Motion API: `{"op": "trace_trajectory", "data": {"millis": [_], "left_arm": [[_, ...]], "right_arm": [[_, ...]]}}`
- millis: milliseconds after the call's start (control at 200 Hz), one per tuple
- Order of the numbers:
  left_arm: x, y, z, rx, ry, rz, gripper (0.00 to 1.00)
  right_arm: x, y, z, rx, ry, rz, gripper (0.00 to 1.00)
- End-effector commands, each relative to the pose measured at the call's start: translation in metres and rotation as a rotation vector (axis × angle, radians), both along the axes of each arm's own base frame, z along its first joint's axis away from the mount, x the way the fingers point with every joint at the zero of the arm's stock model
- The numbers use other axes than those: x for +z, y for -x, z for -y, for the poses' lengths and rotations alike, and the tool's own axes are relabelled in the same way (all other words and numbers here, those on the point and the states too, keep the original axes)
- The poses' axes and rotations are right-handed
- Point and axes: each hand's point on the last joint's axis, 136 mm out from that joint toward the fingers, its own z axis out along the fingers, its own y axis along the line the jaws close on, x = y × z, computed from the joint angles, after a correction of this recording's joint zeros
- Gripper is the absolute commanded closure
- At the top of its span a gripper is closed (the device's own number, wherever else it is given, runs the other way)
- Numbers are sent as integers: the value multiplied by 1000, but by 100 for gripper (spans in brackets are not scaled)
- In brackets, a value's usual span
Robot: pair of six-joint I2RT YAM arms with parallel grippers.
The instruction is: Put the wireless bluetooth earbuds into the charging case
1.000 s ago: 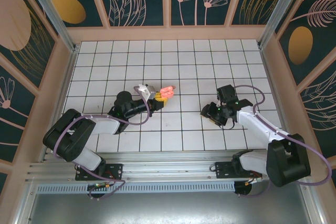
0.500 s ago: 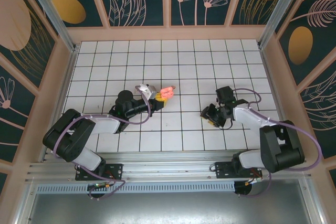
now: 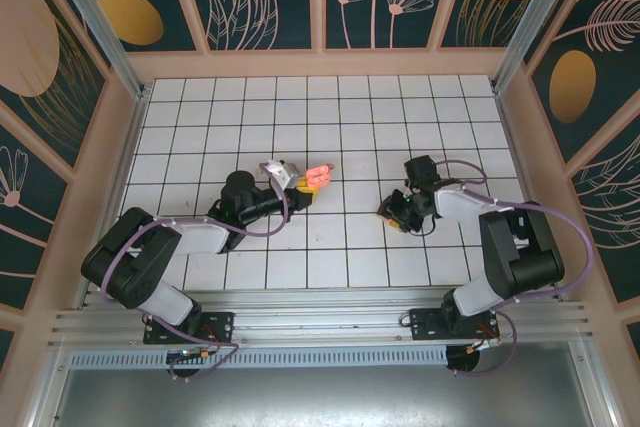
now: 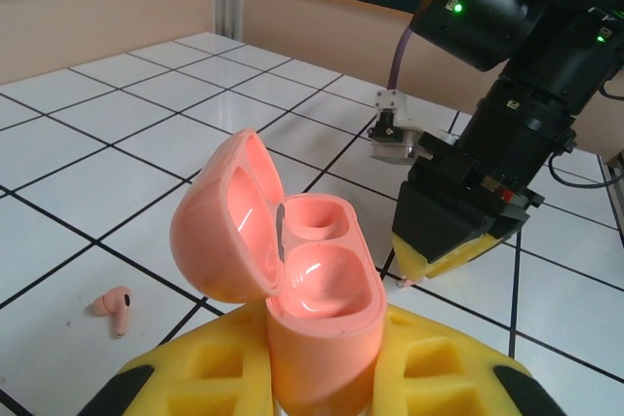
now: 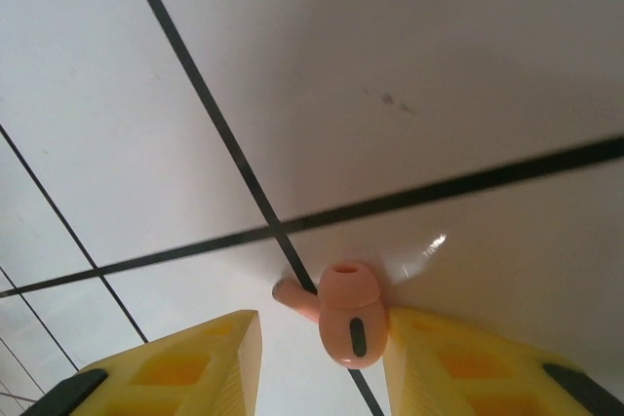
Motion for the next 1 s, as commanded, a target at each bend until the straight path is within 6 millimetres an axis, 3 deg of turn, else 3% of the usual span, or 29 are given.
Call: {"op": "trace_trajectory", "data": {"millis": [0, 285, 636, 821, 996], "left_arm": [[18, -2, 2, -7, 10, 60, 87], [17, -3, 1, 1, -15, 67, 87], [18, -2, 0, 6, -14, 68, 87], [19, -2, 0, 6, -13, 68, 87], [18, -2, 0, 4, -15, 67, 87]], "right_arm": [[5, -26, 1, 12, 30, 76, 63], [1, -47, -6, 66, 41, 87, 62], [30, -45, 3, 67, 87, 122, 59], [22, -35, 12, 52, 135, 86, 59], [12, -35, 5, 67, 116, 62, 60]]}}
